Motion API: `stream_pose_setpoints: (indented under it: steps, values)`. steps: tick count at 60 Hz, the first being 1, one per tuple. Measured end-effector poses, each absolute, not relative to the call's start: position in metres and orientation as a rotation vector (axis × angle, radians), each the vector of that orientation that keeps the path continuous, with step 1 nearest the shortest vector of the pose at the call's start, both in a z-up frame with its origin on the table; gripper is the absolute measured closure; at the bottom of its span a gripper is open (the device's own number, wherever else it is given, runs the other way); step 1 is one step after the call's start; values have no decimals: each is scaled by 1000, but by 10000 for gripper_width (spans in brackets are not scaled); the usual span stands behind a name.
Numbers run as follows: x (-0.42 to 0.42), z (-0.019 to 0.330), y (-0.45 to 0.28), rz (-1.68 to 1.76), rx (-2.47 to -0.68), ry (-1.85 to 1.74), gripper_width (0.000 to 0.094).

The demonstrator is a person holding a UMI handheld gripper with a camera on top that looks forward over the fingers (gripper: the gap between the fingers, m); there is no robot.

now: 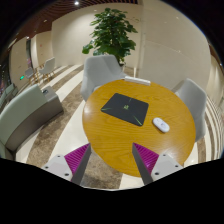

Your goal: Arrange mouse

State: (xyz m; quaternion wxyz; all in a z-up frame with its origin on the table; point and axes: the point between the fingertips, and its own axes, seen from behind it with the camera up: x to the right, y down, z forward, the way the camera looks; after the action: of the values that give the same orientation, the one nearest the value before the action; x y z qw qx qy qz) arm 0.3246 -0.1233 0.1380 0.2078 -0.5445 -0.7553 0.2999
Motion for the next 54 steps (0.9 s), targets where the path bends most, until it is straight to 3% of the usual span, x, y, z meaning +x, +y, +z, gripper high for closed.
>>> stream_pose_setpoints:
  steps: [29, 54]
  values:
    - [290, 116, 16, 656, -1727, -1827, 76]
    - [226, 78, 84, 639, -1739, -1775, 77]
